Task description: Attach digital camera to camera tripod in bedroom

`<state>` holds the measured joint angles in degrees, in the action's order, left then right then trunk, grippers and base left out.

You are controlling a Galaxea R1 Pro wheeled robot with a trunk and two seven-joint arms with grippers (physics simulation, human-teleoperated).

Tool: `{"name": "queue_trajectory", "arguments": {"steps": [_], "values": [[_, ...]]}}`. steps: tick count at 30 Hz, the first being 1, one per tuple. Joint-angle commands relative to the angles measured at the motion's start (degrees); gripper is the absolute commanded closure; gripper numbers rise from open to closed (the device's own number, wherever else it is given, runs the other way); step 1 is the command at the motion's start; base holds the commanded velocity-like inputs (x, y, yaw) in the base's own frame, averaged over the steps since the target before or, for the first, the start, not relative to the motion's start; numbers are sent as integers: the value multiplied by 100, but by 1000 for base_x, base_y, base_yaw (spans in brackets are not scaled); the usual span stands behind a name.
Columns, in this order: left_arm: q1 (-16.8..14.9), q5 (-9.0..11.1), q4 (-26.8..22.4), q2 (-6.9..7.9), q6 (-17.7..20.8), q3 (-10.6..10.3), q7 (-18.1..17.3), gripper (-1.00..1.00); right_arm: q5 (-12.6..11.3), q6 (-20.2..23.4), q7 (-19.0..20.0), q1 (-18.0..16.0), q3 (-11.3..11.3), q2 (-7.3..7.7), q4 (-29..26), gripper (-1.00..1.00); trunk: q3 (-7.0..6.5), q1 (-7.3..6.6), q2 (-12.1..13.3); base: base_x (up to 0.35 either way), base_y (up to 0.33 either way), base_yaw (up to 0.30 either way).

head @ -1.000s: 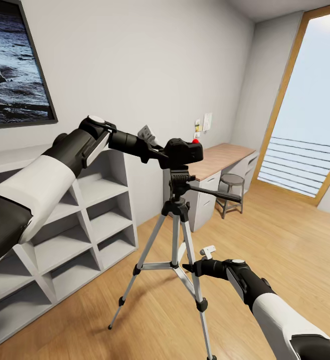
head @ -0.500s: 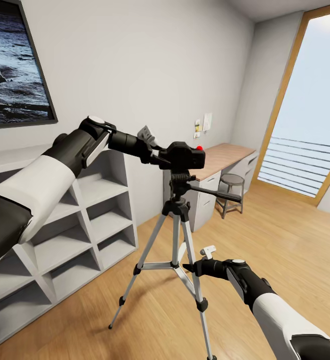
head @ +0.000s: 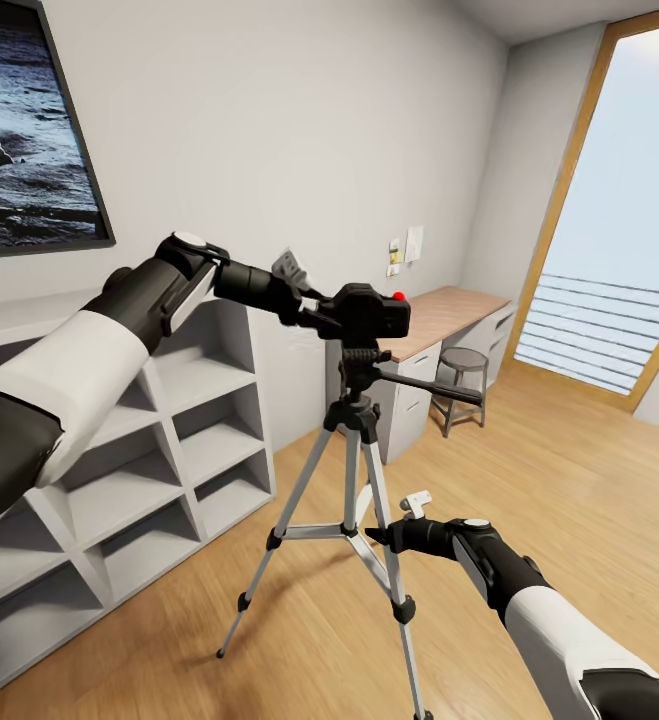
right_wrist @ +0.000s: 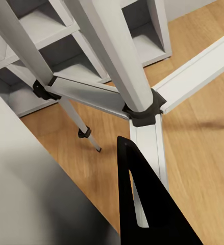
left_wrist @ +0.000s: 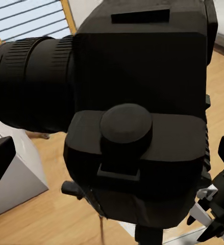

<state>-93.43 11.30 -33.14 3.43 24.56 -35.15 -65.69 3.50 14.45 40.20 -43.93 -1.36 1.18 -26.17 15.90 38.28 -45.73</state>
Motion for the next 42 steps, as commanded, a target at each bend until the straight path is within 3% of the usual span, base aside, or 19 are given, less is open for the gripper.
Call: {"name": "queue_trajectory", "arguments": {"steps": [1, 4, 6, 9, 11, 14, 15, 16, 21, 23, 29, 35, 36, 42], "values": [[-9, 64, -1, 16, 55, -22, 7, -100, 230, -9, 14, -2, -31, 5, 217, 100, 9, 2, -5, 0, 0, 0], [-9, 117, -1, 124, 53, 225, 143, -100, 230, -10, 11, -2, -31, 5, 217, 100, 9, 2, -5, 0, 0, 0], [-9, 187, -33, 241, 70, 825, 382, -100, 230, -10, 11, -2, -31, 5, 217, 100, 9, 2, -5, 0, 0, 0], [-9, 264, -21, 390, 195, 1967, 557, -100, 230, -7, 11, -2, -29, 5, 217, 100, 9, 2, -5, 0, 0, 0], [-9, 270, 11, 450, 323, 2298, 601, -100, 230, -5, 13, -2, -26, 5, 217, 100, 9, 2, -5, 0, 0, 0], [-9, 271, 50, 575, 597, 2531, 642, -100, 230, -6, 9, -2, -27, 5, 217, 100, 9, 2, -5, 0, 0, 0], [-9, 271, 56, 608, 649, 2554, 652, -100, 230, -5, 8, -2, -28, 5, 217, 100, 9, 2, -5, 0, 0, 0], [25, 304, 90, 640, 613, 2519, 618, -100, 11, 50, -21, -13, 30, -30, -43, 100, 8, 1, -4, 0, 0, 0], [186, 453, 251, 803, 450, 2356, 458, -100, 66, 102, -42, -13, 35, -40, -159, 100, 8, 1, -4, 0, 0, 0], [251, 513, 316, 868, 500, 2413, 506, -100, 63, 59, -42, -13, 34, -29, -87, 100, 8, 1, -4, 0, 0, 0], [446, 314, 199, 674, 693, 2490, 613, -100, 50, 23, -45, -13, 31, 6, -4, 100, 8, 1, -4, 0, 0, 0], [642, 278, 195, 487, 730, 2502, 625, -100, 40, 23, -36, -11, 30, 7, 5, 100, 8, 1, -4, 0, 0, 0], [674, 276, 191, 482, 731, 2503, 626, -100, 39, 23, -35, -11, 30, 3, 5, -100, 8, 1, -4, 0, 0, 0], [869, 254, 196, 520, 742, 2504, 627, -100, 29, 27, -38, -12, 30, -3, 6, -100, 8, 1, -4, 0, 0, 0]]}}
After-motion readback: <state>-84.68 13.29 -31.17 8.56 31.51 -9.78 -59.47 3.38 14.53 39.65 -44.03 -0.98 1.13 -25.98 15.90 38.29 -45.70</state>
